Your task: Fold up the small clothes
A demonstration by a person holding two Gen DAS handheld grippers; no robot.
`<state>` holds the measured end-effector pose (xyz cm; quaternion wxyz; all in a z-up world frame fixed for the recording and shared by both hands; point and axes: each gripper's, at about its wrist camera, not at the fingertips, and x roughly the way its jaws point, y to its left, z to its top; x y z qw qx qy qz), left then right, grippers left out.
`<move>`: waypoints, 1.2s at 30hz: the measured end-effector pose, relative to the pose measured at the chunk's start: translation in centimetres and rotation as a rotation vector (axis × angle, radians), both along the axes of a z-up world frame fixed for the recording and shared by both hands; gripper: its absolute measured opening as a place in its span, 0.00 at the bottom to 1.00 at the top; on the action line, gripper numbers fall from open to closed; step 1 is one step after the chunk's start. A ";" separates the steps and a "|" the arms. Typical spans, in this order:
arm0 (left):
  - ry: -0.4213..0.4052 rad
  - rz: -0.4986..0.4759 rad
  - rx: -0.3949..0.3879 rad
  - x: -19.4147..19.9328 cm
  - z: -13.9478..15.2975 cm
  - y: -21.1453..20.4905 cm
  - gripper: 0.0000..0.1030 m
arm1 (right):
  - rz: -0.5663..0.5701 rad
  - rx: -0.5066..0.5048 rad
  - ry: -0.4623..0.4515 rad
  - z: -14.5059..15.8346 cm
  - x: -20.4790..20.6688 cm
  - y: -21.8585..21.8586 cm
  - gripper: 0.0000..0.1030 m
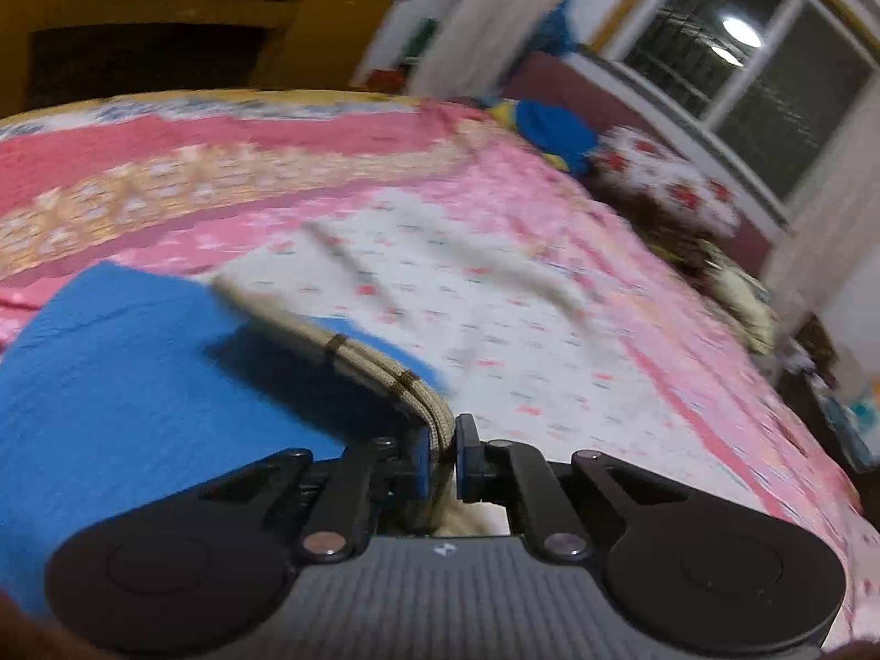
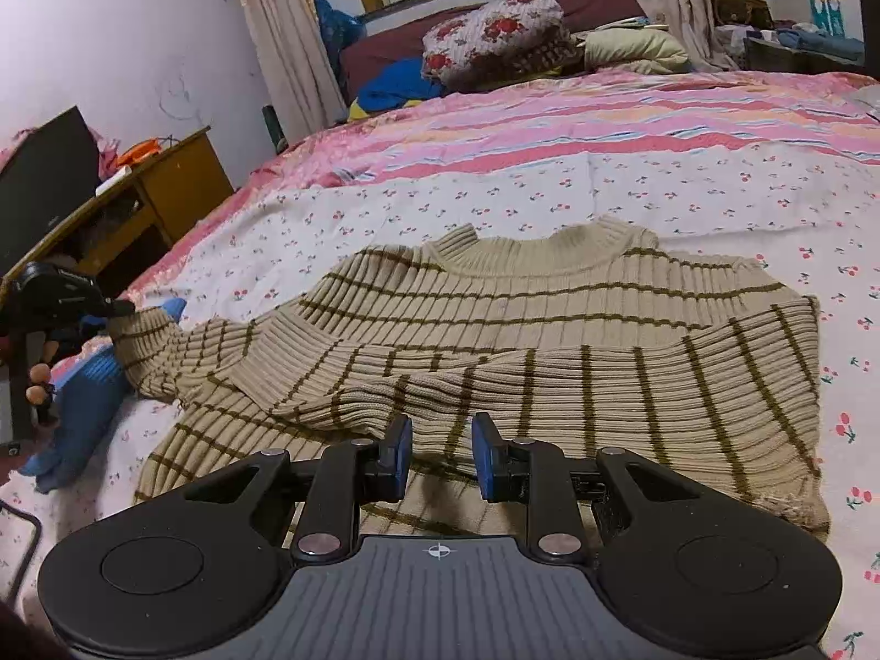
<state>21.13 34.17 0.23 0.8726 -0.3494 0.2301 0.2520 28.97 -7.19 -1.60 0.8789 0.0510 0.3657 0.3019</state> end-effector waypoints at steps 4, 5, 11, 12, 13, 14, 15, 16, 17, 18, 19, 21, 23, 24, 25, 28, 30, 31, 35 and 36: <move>-0.039 -0.207 0.001 2.1 1.7 -5.0 0.14 | -0.027 0.014 0.007 0.2 0.0 -0.9 0.24; -0.050 -0.272 0.006 2.7 2.1 -7.0 0.14 | -0.037 0.015 0.008 0.3 0.1 -1.2 0.24; -0.046 -0.624 0.132 4.9 2.3 -18.7 0.17 | -0.082 0.001 0.013 0.4 0.3 -2.6 0.24; -0.024 -0.658 0.168 4.9 1.9 -20.2 0.19 | -0.087 -0.002 0.015 0.3 0.3 -2.9 0.24; 0.002 -0.686 0.199 5.0 1.3 -21.6 0.20 | -0.093 -0.004 0.018 0.3 0.3 -3.2 0.24; 0.034 -0.714 0.226 5.0 0.6 -22.8 0.23 | -0.097 -0.004 0.021 0.4 0.4 -3.4 0.24; 0.063 -0.736 0.242 4.9 0.0 -23.7 0.23 | -0.100 -0.003 0.023 0.4 0.4 -3.6 0.24; 0.078 -0.746 0.242 4.6 -0.6 -24.1 0.24 | -0.102 -0.002 0.022 0.5 0.5 -3.7 0.24; 0.091 -0.751 0.230 4.2 -1.1 -24.4 0.26 | -0.103 0.000 0.022 0.6 0.7 -3.9 0.24; 0.098 -0.749 0.221 3.8 -1.5 -24.6 0.28 | -0.102 0.002 0.024 0.7 0.9 -3.9 0.24; 0.103 -0.736 0.212 3.4 -1.8 -24.6 0.30 | -0.101 0.006 0.027 0.8 1.2 -3.8 0.24; 0.109 -0.710 0.184 2.7 -2.2 -24.7 0.33 | -0.106 0.026 0.035 1.0 1.8 -3.6 0.25; 0.092 -0.679 0.144 1.7 -2.3 -24.0 0.34 | -0.099 0.055 0.043 1.3 2.5 -3.2 0.27; 0.088 -0.659 0.141 1.2 -2.6 -23.8 0.34 | -0.096 0.065 0.044 1.5 2.9 -2.9 0.27; 0.086 -0.642 0.148 0.8 -2.6 -23.4 0.34 | -0.091 0.071 0.046 1.7 3.4 -2.4 0.27; 0.098 -0.617 0.187 0.7 -2.9 -23.1 0.34 | -0.102 0.085 0.081 1.4 5.6 -1.2 0.28; 0.115 -0.598 0.211 0.8 -3.0 -22.9 0.35 | -0.127 0.123 0.157 0.6 7.4 -0.6 0.28; 0.125 -0.591 0.221 0.8 -3.1 -22.8 0.35 | -0.137 0.144 0.195 0.1 8.1 -0.4 0.28; 0.165 -0.574 0.209 0.7 -3.8 -22.1 0.36 | -0.183 0.211 0.323 -2.3 9.9 0.0 0.28; 0.166 -0.571 0.200 0.7 -4.0 -22.0 0.36 | -0.191 0.224 0.343 -2.7 10.0 0.1 0.28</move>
